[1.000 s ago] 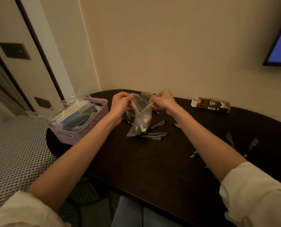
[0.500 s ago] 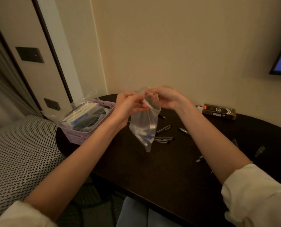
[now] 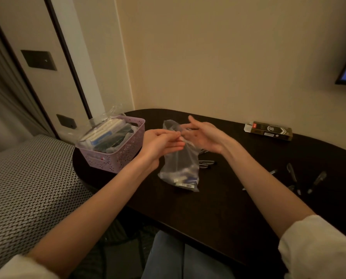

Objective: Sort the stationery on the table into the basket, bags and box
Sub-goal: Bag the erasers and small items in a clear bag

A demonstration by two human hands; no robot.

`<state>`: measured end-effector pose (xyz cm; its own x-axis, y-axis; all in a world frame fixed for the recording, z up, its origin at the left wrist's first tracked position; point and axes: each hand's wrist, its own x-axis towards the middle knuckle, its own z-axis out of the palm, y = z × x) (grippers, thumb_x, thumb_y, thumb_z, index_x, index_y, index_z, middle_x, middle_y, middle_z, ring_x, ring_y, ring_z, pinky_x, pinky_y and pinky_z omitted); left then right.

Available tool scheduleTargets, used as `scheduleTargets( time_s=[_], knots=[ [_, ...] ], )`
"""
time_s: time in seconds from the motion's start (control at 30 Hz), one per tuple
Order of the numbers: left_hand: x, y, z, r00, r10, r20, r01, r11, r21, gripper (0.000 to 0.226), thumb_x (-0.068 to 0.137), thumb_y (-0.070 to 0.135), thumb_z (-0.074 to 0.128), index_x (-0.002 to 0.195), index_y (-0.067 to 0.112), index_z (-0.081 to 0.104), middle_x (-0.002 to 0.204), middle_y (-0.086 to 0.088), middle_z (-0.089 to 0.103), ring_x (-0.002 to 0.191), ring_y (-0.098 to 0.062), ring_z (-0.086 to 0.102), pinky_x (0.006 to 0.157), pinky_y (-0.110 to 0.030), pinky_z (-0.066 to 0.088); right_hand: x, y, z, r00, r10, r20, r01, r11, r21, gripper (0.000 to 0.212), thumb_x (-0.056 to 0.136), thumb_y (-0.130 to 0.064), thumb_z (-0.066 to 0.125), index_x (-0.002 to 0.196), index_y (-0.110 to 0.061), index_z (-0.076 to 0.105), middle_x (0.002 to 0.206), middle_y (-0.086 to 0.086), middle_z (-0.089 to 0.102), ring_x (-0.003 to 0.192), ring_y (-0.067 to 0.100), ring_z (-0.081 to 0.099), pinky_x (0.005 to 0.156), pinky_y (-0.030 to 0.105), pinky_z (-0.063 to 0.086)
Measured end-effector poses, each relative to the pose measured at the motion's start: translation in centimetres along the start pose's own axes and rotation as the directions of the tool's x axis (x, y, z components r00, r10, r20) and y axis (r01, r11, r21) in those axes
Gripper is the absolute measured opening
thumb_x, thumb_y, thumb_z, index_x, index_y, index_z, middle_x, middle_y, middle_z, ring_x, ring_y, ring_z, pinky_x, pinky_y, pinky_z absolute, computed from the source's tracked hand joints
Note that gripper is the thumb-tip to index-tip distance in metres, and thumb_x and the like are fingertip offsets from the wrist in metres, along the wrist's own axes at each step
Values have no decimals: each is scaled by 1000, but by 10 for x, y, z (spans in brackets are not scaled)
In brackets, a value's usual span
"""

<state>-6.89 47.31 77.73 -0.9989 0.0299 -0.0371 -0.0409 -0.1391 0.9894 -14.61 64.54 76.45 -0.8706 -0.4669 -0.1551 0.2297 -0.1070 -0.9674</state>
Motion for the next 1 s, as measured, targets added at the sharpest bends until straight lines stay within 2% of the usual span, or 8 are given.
scheduleTargets(
  time_s=[0.1,0.17,0.27,0.37,0.57,0.7,0.83,1.0],
  knots=[
    [2,-1,0,1000,-1,-9,1,1000,-23,19,87,7,68,101,-7,68,91,-21,72,79,-23,73,66,-25,59,-12,31,-16,984,-89,-154,109,986,123,40,99,-24,39,127,2,53,121,18,62,111,27,59,100,38,44],
    [5,-2,1,1000,2,-15,-2,1000,-24,21,86,7,68,101,-7,68,93,-21,72,79,-22,72,67,-26,59,-23,49,-25,995,-76,-65,81,993,82,40,84,-15,48,120,0,55,127,18,58,116,30,57,103,41,41],
    [13,-3,6,999,20,-34,-20,1000,-5,19,87,7,68,101,-6,68,92,-20,72,79,-22,72,68,-26,60,-34,61,-23,996,16,91,3,979,-203,39,82,-10,60,121,-11,57,125,8,60,118,24,56,101,37,44],
    [20,-4,10,992,129,-10,-127,987,99,13,90,6,63,101,-1,68,91,-17,72,80,-21,72,71,-27,60,-32,65,-8,991,-115,-69,79,917,-391,36,85,-23,69,120,-15,60,117,3,65,108,18,62,90,31,51],
    [45,-20,-29,929,298,-222,-258,947,191,29,86,9,68,115,7,60,106,-7,66,97,-18,66,81,-26,55,-30,79,5,974,-177,-140,145,966,-213,34,101,-25,41,120,-5,61,113,9,69,105,19,67,91,33,54],
    [47,-47,-52,996,69,60,-85,932,352,73,69,38,79,133,17,50,123,0,59,112,-14,58,98,-35,49,-32,77,7,942,-283,-183,217,925,-312,29,100,-23,44,108,-8,68,103,6,72,98,14,69,88,25,53],
    [45,-61,-45,946,-25,322,-84,944,320,43,79,26,72,119,12,64,115,-3,69,108,-17,65,97,-36,50,-32,69,8,920,-343,-190,244,881,-406,27,97,-23,50,85,-15,72,89,0,73,91,14,68,87,28,52],
    [45,-54,-41,961,99,256,-142,978,153,12,76,19,71,84,10,70,85,-4,70,84,-17,67,81,-31,53,-33,57,5,949,-305,-74,255,886,-387,40,101,-26,40,94,0,70,99,13,72,96,20,68,91,28,52]
  ],
)
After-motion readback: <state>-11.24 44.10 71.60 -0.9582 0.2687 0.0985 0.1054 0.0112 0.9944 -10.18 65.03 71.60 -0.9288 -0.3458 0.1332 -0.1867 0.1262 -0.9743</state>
